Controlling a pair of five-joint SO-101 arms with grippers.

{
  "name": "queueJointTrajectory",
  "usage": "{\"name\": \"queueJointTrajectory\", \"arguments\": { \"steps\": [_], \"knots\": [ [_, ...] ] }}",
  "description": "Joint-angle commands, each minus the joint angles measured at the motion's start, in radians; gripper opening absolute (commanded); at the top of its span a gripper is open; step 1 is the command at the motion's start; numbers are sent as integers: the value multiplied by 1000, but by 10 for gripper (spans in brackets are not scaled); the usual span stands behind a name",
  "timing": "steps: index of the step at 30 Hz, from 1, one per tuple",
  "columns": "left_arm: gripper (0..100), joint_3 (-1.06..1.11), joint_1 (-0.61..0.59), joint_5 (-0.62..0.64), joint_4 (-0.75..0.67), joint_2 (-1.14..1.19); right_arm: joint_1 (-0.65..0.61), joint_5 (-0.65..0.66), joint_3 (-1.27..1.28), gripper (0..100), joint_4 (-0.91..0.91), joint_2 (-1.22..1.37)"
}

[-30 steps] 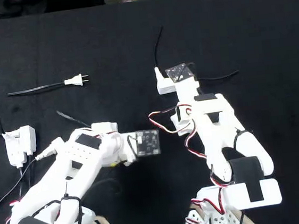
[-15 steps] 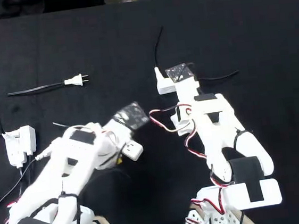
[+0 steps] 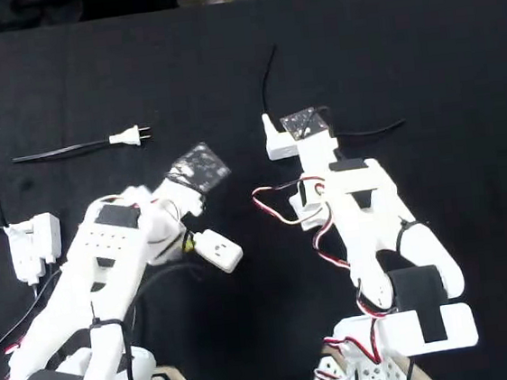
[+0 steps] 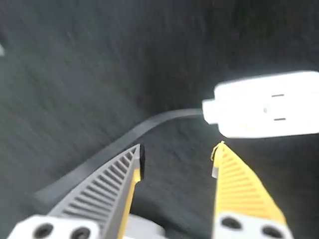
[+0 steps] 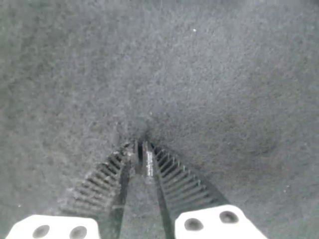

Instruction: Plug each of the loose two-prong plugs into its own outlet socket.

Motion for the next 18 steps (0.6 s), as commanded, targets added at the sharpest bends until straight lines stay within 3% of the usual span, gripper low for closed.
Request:
{"name": "queueJointTrajectory", "arguments": {
  "steps": [1,4,6,13,18],
  "knots": [
    [237,-48,47,-292,-32,-25,-11,6,-24,39,-14,5],
    [238,-31,102,-574,61,-26,-11,6,-24,39,-14,5],
    [265,-27,151,-684,129,-26,-11,6,-24,39,-14,5],
    [280,-22,254,-697,75,-26,-11,6,-24,39,-14,5],
    [280,1,302,-600,17,-17,-11,6,-24,39,-14,5]
  ]
}}
